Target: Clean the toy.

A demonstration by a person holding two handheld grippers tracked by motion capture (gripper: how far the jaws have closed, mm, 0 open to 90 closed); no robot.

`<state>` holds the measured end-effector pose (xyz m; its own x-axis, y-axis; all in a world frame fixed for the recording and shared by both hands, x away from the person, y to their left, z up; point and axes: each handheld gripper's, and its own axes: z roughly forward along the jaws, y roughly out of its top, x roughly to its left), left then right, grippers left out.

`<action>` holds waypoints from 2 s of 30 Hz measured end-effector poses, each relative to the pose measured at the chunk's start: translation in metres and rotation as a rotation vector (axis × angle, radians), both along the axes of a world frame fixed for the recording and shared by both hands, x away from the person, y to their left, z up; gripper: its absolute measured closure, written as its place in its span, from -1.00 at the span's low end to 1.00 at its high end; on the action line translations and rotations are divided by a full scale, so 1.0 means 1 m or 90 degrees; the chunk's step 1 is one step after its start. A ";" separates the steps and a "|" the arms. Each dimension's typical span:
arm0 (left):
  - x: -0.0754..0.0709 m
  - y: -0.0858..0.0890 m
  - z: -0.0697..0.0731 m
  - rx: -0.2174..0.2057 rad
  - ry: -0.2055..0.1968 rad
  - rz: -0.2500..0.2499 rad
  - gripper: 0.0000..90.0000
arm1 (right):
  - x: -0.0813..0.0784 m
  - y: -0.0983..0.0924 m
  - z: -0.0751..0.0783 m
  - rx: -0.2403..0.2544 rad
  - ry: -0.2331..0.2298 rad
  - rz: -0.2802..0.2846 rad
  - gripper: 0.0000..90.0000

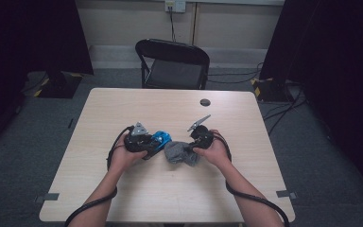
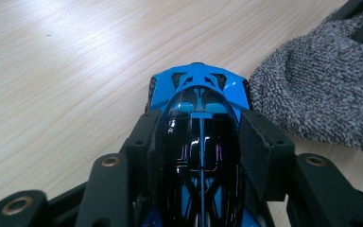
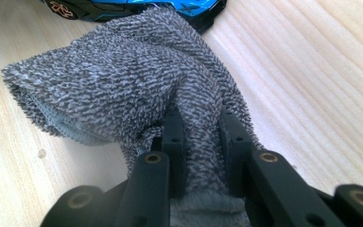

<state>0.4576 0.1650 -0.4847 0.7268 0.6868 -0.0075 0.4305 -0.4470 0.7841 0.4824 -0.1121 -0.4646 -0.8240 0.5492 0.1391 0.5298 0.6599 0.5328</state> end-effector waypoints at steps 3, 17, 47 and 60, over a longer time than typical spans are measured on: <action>0.000 0.000 0.000 0.001 0.000 0.001 0.14 | 0.001 -0.001 0.000 0.004 0.000 -0.004 0.68; 0.000 0.000 0.000 0.000 0.001 0.001 0.14 | 0.004 -0.014 0.003 -0.006 -0.010 -0.028 0.68; 0.001 0.001 0.000 -0.006 0.008 0.004 0.14 | -0.043 -0.003 0.023 0.034 -0.035 0.069 0.68; 0.000 0.001 0.000 -0.007 0.005 0.006 0.14 | -0.066 0.030 0.012 0.026 -0.013 0.152 0.68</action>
